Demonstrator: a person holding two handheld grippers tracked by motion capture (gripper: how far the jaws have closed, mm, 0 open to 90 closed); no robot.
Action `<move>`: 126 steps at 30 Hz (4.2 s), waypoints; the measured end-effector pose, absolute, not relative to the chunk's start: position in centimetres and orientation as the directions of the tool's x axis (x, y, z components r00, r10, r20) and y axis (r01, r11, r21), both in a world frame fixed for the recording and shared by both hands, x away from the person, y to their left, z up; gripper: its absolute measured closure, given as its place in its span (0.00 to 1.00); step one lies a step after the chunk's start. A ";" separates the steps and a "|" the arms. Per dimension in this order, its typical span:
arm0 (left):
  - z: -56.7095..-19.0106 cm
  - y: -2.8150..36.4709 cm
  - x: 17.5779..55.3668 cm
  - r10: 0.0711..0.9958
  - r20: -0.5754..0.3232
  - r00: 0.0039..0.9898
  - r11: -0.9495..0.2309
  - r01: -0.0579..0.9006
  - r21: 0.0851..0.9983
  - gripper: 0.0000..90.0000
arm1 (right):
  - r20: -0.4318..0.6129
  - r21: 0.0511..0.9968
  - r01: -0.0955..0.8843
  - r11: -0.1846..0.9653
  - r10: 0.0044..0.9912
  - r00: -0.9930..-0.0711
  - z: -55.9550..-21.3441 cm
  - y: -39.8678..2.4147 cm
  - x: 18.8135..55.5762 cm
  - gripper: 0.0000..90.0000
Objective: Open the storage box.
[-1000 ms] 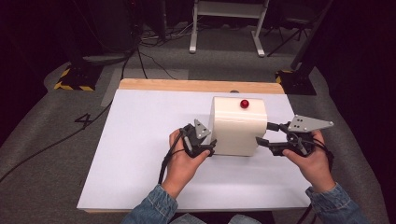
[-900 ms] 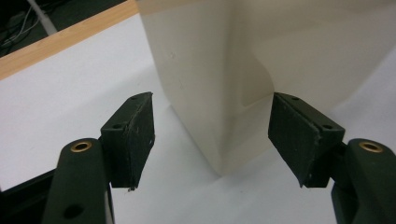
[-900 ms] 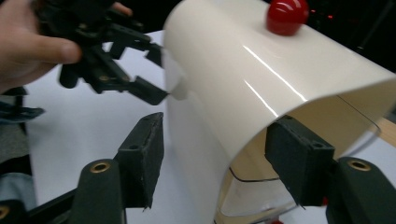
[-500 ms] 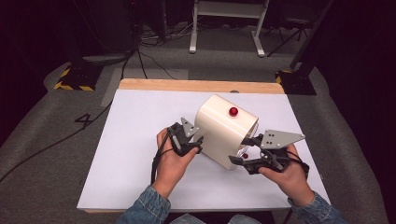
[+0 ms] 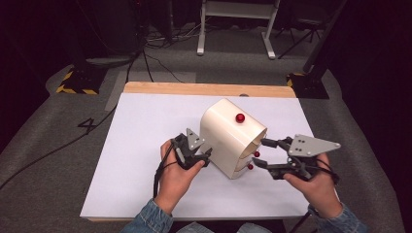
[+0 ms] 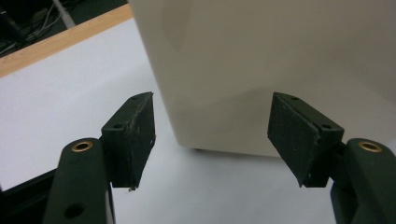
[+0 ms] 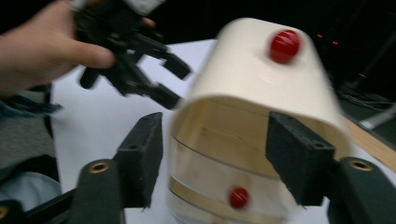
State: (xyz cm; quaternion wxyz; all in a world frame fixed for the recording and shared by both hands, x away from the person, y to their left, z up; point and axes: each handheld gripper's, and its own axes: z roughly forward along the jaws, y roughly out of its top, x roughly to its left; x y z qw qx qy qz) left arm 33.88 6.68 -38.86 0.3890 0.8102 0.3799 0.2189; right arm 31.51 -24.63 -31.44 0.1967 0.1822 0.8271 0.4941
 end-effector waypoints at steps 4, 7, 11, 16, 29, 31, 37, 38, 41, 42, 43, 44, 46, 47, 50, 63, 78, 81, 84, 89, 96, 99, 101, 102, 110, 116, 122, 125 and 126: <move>-39.1 6.3 32.9 0.765 0.041 0.643 -0.416 0.445 0.793 0.37 | -0.205 0.864 0.152 0.480 0.611 -0.765 -31.4 -27.7 32.3 0.58; -39.2 5.9 32.9 0.755 0.044 0.654 -0.423 0.435 0.795 0.37 | -0.167 0.869 0.218 0.444 0.678 -0.716 -32.6 -29.4 34.2 0.60; -39.7 5.6 33.4 0.762 0.055 0.646 -0.433 0.443 0.785 0.40 | -0.152 0.843 0.275 0.462 0.696 -0.702 -35.1 -29.4 37.0 0.69; -40.2 5.4 33.8 0.766 0.045 0.642 -0.429 0.457 0.779 0.41 | -0.181 0.818 0.287 0.499 0.695 -0.696 -37.3 -28.1 39.7 0.71; -40.0 6.3 33.0 0.767 0.054 0.640 -0.432 0.451 0.781 0.39 | -0.038 0.854 0.297 0.426 0.622 -0.782 -38.7 -26.0 38.7 0.80; -40.0 6.5 32.9 0.771 0.058 0.634 -0.432 0.454 0.779 0.39 | -0.047 0.853 0.290 0.435 0.617 -0.785 -38.7 -25.9 38.3 0.79; -40.5 7.2 32.4 0.766 0.032 0.643 -0.425 0.468 0.775 0.41 | -0.010 0.849 0.316 0.424 0.609 -0.793 -40.1 -25.4 37.0 0.70; -40.7 7.0 32.4 0.759 0.035 0.650 -0.439 0.471 0.765 0.41 | -0.023 0.849 0.311 0.428 0.616 -0.788 -40.3 -25.4 37.0 0.67; -41.0 6.5 32.1 0.752 0.072 0.656 -0.474 0.461 0.750 0.41 | -0.021 0.852 0.319 0.416 0.634 -0.773 -40.3 -25.8 37.0 0.59; -41.0 6.5 32.1 0.750 0.075 0.657 -0.477 0.459 0.750 0.41 | -0.024 0.851 0.320 0.416 0.639 -0.769 -40.2 -25.9 36.9 0.57; -41.0 6.6 32.1 0.750 0.066 0.658 -0.470 0.460 0.754 0.41 | -0.031 0.850 0.321 0.418 0.648 -0.761 -40.1 -26.0 36.8 0.56; -41.0 6.7 32.0 0.747 0.062 0.662 -0.467 0.456 0.758 0.41 | -0.043 0.849 0.318 0.422 0.656 -0.754 -40.0 -26.2 36.7 0.54; -41.0 7.1 31.9 0.744 0.039 0.667 -0.448 0.456 0.769 0.37 | -0.038 0.851 0.324 0.412 0.665 -0.746 -39.7 -26.6 36.3 0.52; -41.0 7.3 31.7 0.746 0.040 0.665 -0.448 0.456 0.769 0.37 | -0.038 0.852 0.326 0.410 0.668 -0.743 -39.6 -26.9 36.0 0.51; -41.1 7.9 31.3 0.738 0.039 0.673 -0.450 0.449 0.772 0.36 | -0.028 0.860 0.322 0.395 0.667 -0.744 -39.3 -27.5 35.1 0.50; -42.0 9.9 30.8 0.744 0.039 0.667 -0.445 0.451 0.774 0.33 | 0.003 0.865 0.309 0.395 0.612 -0.791 -39.9 -27.0 30.8 0.48; -43.0 9.5 30.6 0.730 0.043 0.682 -0.459 0.442 0.771 0.32 | -0.015 0.858 0.299 0.418 0.602 -0.798 -43.6 -24.6 29.1 0.45; -43.6 9.8 30.7 0.729 0.044 0.683 -0.468 0.450 0.760 0.32 | -0.042 0.853 0.290 0.434 0.611 -0.791 -44.4 -23.9 28.8 0.45; -44.8 10.6 31.1 0.736 0.034 0.677 -0.473 0.477 0.741 0.30 | -0.066 0.848 0.282 0.449 0.618 -0.784 -45.1 -23.4 28.9 0.48; -46.3 11.8 31.5 0.751 0.018 0.660 -0.470 0.516 0.716 0.28 | -0.060 0.852 0.288 0.438 0.628 -0.776 -45.7 -22.8 29.3 0.53; -47.3 12.7 31.9 0.768 0.022 0.640 -0.467 0.536 0.703 0.28 | -0.017 0.854 0.318 0.412 0.632 -0.774 -45.8 -22.4 29.8 0.67; -47.5 12.9 32.0 0.771 0.028 0.637 -0.469 0.536 0.702 0.27 | 0.008 0.865 0.310 0.395 0.607 -0.794 -45.7 -22.2 29.5 0.67; -47.7 13.1 32.1 0.777 0.035 0.629 -0.468 0.539 0.700 0.27 | 0.003 0.861 0.304 0.407 0.595 -0.804 -45.9 -21.7 29.3 0.67; -47.7 13.1 32.1 0.777 0.035 0.629 -0.468 0.539 0.700 0.27 | -0.005 0.858 0.301 0.417 0.591 -0.806 -46.0 -21.4 29.2 0.68; -48.1 13.4 32.5 0.782 0.029 0.623 -0.462 0.548 0.698 0.25 | 0.014 0.853 0.329 0.405 0.613 -0.790 -46.1 -20.7 29.2 0.81; -48.1 13.5 32.6 0.781 0.032 0.623 -0.466 0.549 0.694 0.25 | 0.013 0.859 0.335 0.388 0.637 -0.770 -46.2 -20.5 29.7 0.81; -48.1 13.4 32.5 0.781 0.032 0.624 -0.467 0.549 0.693 0.25 | 0.033 0.865 0.365 0.345 0.687 -0.726 -46.3 -21.2 31.0 0.81; -48.1 13.4 32.5 0.781 0.034 0.624 -0.468 0.548 0.694 0.25 | 0.028 0.866 0.363 0.344 0.691 -0.723 -46.2 -21.5 31.3 0.82; -48.1 13.4 32.5 0.781 0.033 0.623 -0.467 0.549 0.693 0.25 | 0.025 0.866 0.362 0.346 0.692 -0.722 -46.2 -21.5 31.4 0.82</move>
